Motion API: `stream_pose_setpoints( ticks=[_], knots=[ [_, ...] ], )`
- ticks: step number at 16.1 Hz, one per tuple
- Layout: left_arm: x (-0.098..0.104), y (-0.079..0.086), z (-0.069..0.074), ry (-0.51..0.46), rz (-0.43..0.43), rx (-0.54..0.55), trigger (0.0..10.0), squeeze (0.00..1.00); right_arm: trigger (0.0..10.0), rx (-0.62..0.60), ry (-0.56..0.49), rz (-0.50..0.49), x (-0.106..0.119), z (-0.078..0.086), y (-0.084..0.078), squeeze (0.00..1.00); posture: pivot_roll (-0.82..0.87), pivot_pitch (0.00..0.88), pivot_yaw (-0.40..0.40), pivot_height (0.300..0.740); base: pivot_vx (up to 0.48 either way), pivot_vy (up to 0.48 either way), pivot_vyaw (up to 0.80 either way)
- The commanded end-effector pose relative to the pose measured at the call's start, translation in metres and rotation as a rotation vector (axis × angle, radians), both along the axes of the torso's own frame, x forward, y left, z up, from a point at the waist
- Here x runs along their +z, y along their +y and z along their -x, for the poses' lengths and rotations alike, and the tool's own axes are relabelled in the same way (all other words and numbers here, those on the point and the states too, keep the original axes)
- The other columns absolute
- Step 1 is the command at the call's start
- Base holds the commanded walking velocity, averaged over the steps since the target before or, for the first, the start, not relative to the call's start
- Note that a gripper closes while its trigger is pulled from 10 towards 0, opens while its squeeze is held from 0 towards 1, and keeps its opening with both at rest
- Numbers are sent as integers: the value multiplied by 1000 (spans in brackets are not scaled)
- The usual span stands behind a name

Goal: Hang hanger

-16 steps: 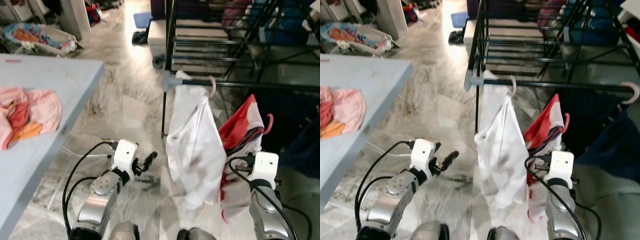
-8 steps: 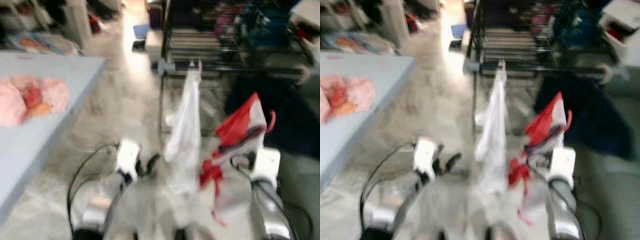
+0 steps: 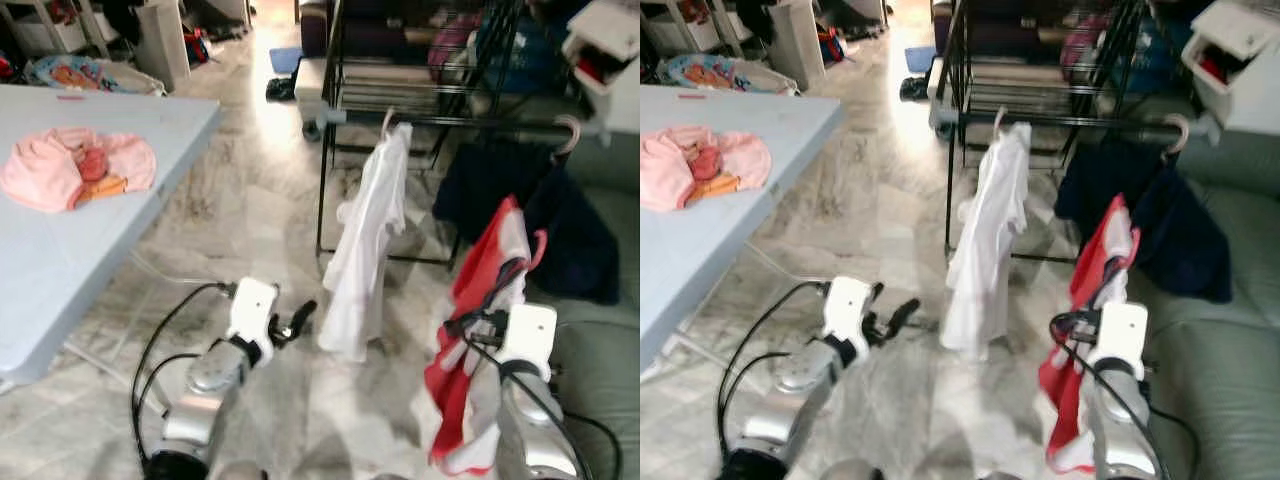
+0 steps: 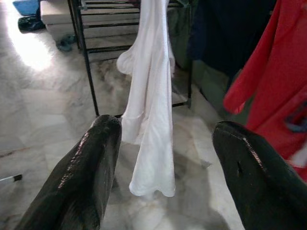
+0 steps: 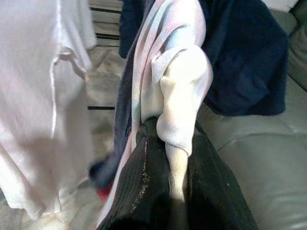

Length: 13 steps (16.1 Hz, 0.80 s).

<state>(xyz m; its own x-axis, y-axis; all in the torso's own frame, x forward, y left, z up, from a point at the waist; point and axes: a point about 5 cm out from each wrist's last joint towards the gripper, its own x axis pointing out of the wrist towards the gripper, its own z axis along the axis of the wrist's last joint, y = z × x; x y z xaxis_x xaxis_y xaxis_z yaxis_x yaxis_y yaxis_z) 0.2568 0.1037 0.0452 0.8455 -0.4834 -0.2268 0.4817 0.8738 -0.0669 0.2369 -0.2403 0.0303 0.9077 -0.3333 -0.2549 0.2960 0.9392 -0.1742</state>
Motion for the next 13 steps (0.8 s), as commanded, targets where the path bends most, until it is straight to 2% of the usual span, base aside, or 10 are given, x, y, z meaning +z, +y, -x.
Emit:
stream_pose_setpoints(
  ticks=[1, 10, 13],
  knots=[
    [4, 3, -3, -22, 3, 12, 10000, 0, 10000, 26, -61, 21, 14, -10, 3, 0, -10, 0, -4, 740, 0, 0, 800],
    [2, 1, -1, -16, 10, 7, 10000, 0, 10000, 92, -61, 19, 15, -12, 9, 0, -10, 0, -11, 740, 0, -386, 800],
    [-2, 1, 1, -1, -2, 24, 10000, 0, 10000, 234, -41, -24, 12, -15, 23, 0, -9, 0, -16, 740, 0, 0, 800]
  ],
)
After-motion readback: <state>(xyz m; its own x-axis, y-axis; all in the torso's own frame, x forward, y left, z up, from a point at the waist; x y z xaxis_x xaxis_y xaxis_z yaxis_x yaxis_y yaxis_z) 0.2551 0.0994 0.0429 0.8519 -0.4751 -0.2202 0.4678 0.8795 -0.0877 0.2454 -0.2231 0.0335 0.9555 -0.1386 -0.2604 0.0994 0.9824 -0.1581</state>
